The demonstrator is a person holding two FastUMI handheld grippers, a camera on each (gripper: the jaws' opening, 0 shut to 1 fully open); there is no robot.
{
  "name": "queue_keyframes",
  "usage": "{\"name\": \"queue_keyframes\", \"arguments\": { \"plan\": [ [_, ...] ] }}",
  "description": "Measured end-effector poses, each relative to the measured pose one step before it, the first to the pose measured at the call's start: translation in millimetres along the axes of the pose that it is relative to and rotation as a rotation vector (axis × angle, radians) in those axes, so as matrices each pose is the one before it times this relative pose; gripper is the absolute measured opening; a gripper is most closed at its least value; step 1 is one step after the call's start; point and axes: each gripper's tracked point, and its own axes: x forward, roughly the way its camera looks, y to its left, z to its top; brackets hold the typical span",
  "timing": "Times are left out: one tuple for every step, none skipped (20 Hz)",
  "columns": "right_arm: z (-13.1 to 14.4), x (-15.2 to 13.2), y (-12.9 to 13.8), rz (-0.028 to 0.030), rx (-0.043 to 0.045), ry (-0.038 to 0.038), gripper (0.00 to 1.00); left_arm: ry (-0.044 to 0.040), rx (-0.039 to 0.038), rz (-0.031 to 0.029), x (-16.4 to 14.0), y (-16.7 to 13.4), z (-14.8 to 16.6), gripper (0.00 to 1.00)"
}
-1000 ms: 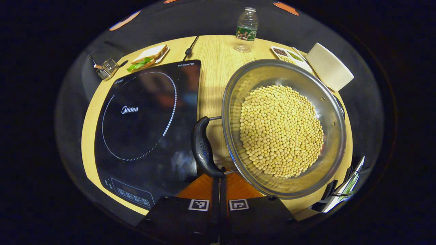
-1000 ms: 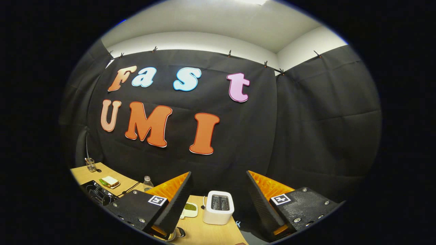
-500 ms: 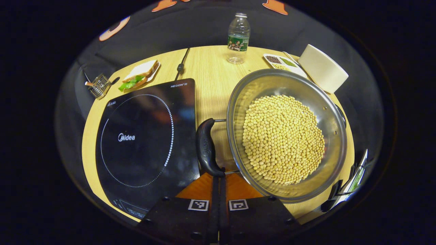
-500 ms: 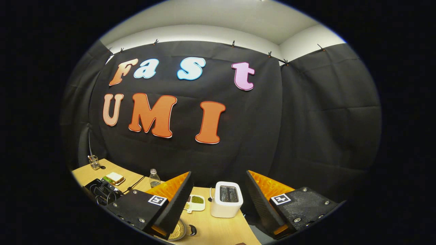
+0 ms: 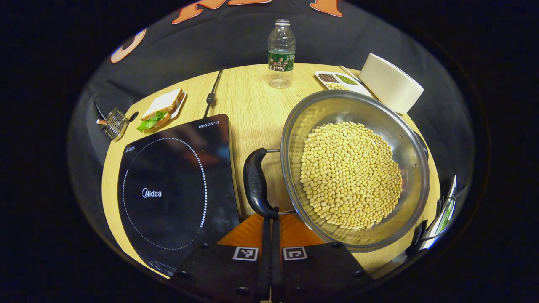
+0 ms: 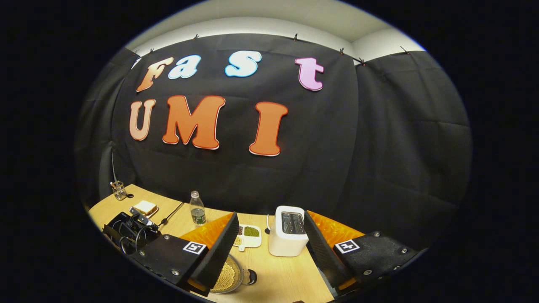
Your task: First push the handle of the pot to place it horizontally, then grasp the pot with both hands and set it on the induction cooktop.
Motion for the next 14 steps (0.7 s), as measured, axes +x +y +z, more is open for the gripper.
{"name": "queue_keyframes", "arguments": {
  "plan": [
    [-8.59,2.45,4.35,0.00758,0.00256,0.02684,0.95,-0.00856,0.00277,-0.00731,-2.37,0.16,-0.32,0.07],
    [-10.26,2.87,3.26,0.00742,0.00271,0.02951,0.95,-0.00728,-0.00083,-0.00922,-5.38,-0.47,0.22,0.08],
    [-11.39,3.28,3.65,0.008,0.00297,0.03604,0.96,-0.01485,-0.00613,-0.01594,-4.2,-0.58,0.5,0.08],
    [-10.94,3.51,4.11,0.00931,0.00606,0.03532,0.96,-0.0106,-0.0156,-0.02094,-5.78,-0.56,0.39,0.08],
    [-12.12,4.39,3.58,0.00932,0.00588,0.03843,0.96,-0.01231,-0.02648,-0.02182,-6.78,-1.22,1.56,0.08],
    [-12.59,3.75,4.78,0.01105,0.00567,0.03984,0.96,-0.01997,-0.02832,-0.02282,-7.61,-1.2,3.4,0.2],
    [-10.82,4.78,4.09,0.0112,0.00597,0.03443,0.96,-0.02118,-0.02622,-0.01405,-7.33,1.34,5.92,0.31],
    [-9.27,4.1,2.79,0.00924,0.00533,0.03027,0.96,-0.01533,-0.02492,-0.01617,-5.7,1.16,4.06,0.49],
    [-8.35,4.9,3.4,0.01078,0.0039,0.02769,0.96,-0.01134,-0.02358,-0.01229,-4.49,2.01,6.07,0.67],
    [-9.07,4.71,3.25,0.00845,0.00217,0.02809,0.96,-0.01114,-0.02301,-0.00013,-2.57,2.82,5.96,0.85],
    [-7.86,5.89,3.53,0.01123,-0.00024,0.02969,0.96,-0.01107,-0.01887,0.00036,-1.53,3.74,6.38,0.88],
    [-8.42,4.27,2.42,0.00818,-0.00031,0.02809,0.96,-0.00482,-0.01134,0.00683,1.61,3.56,5.44,0.93],
    [-6.93,5.25,2.39,0.00884,-0.00075,0.02847,0.96,0.00144,-0.00434,-0.00157,0.85,1.66,3.46,0.97],
    [-8.69,4.37,1.08,0.0084,0.00036,0.02807,0.96,0.01178,-0.00199,-0.0035,3.24,-2.22,0.86,0.99]
  ]
}}
